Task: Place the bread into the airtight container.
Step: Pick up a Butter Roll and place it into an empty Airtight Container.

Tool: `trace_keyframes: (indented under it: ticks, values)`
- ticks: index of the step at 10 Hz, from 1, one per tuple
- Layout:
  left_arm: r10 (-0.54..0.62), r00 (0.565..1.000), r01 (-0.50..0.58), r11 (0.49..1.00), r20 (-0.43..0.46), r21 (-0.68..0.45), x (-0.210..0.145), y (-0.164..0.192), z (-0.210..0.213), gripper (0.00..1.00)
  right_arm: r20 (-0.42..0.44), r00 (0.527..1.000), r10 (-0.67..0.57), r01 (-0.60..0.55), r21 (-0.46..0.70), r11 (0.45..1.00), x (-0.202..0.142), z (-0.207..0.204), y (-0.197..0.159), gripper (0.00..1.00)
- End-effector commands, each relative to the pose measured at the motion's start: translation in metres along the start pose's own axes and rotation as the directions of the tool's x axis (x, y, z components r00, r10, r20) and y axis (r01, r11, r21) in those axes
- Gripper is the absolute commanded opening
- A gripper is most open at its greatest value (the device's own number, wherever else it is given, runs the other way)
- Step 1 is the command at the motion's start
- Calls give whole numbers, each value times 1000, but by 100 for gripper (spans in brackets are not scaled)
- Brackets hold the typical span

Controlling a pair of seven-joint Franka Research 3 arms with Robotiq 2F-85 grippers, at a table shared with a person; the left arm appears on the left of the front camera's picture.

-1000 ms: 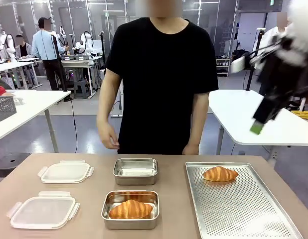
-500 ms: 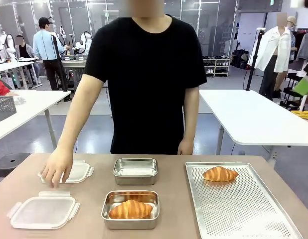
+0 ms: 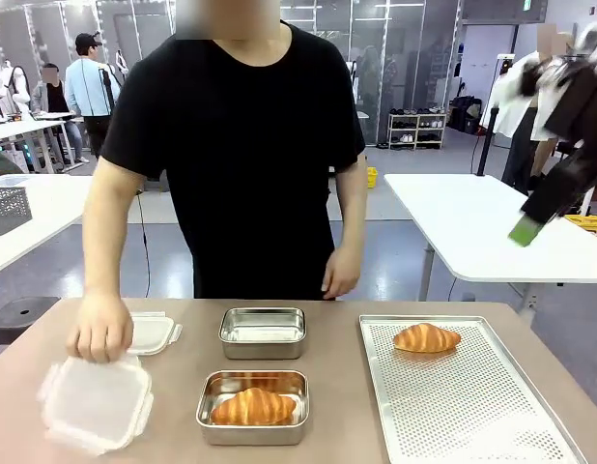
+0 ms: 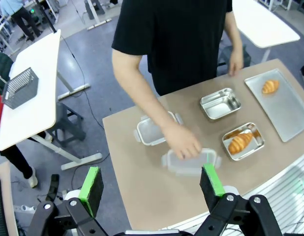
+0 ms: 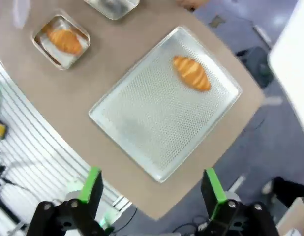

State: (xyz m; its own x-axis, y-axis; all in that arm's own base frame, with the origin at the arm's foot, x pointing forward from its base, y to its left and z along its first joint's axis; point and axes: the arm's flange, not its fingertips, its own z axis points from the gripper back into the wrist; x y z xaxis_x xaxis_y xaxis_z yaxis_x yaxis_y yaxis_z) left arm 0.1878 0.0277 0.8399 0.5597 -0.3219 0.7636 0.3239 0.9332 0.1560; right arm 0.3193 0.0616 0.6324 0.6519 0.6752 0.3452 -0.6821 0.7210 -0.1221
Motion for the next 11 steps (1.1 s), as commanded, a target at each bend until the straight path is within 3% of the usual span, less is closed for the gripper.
trace_keyframes:
  ticks: [1,4,6,8,9,11]
  values:
    - [-1,1000,1,1000,0,1,1,0,0,100,54,988,146,-146,-2,989,21,-53,-26,100]
    - [-1,1000,1,1000,0,1,1,0,0,100,172,962,210,-233,128,964,52,-110,-41,100]
    - [-1,1000,1,1000,0,1,1,0,0,100,347,891,292,-379,217,900,64,-127,-31,100]
    - [-1,1000,1,1000,0,1,1,0,0,100,329,893,307,-394,245,886,93,-168,-11,100]
    - [-1,1000,1,1000,0,1,1,0,0,100,336,900,277,-349,177,920,77,-147,-18,100]
    - [-1,1000,1,1000,0,1,1,0,0,100,517,856,15,-78,101,992,-45,-39,-60,100]
